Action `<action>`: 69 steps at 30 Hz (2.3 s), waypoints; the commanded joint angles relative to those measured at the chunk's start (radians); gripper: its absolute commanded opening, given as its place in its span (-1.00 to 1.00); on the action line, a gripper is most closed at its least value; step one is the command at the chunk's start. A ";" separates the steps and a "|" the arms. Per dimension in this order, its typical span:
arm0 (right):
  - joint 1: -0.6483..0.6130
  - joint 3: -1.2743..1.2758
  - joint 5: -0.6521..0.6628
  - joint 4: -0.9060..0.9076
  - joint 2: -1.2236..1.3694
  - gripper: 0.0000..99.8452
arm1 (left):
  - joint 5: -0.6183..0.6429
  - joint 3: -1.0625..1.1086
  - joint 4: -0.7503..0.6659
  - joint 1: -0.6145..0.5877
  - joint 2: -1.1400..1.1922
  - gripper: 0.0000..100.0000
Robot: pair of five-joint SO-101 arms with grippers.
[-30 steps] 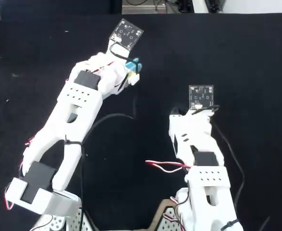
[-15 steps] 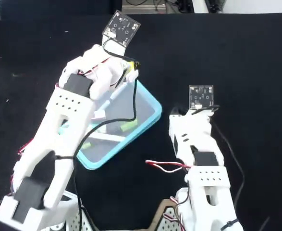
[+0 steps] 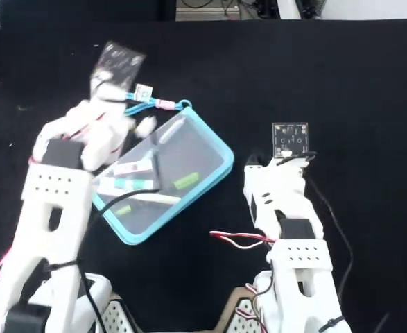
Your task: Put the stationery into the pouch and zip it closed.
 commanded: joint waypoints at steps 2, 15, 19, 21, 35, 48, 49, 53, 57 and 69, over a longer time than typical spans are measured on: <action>0.014 -0.005 -0.006 -0.021 -0.022 -0.98 | -0.009 0.312 -0.112 -0.191 -0.199 -0.94; -0.166 0.044 -0.009 0.012 -0.053 -0.98 | -0.064 0.912 -0.244 -0.303 -0.726 -0.94; -0.095 0.097 -0.011 0.103 -0.145 -0.98 | -0.091 1.070 -0.244 -0.303 -0.841 -0.94; -0.060 0.108 -0.012 0.193 -0.211 -0.98 | -0.078 1.142 -0.244 -0.303 -0.911 -0.94; -0.046 0.283 -0.012 0.626 -0.839 -0.98 | 0.037 1.239 0.169 -0.285 -1.264 -0.94; -0.049 0.278 -0.089 0.893 -0.894 -0.98 | 0.307 1.218 0.273 -0.314 -1.260 -0.94; -0.044 0.278 -0.089 0.896 -0.894 -0.98 | 0.339 1.231 0.269 -0.314 -1.260 -0.94; -0.044 0.278 -0.083 0.896 -0.894 -0.98 | 0.376 1.242 0.262 -0.314 -1.258 -0.94; -0.044 0.278 -0.083 0.896 -0.894 -0.98 | 0.376 1.242 0.262 -0.312 -1.258 -0.94; -0.044 0.278 -0.083 0.896 -0.894 -0.98 | 0.376 1.242 0.261 -0.311 -1.258 -0.94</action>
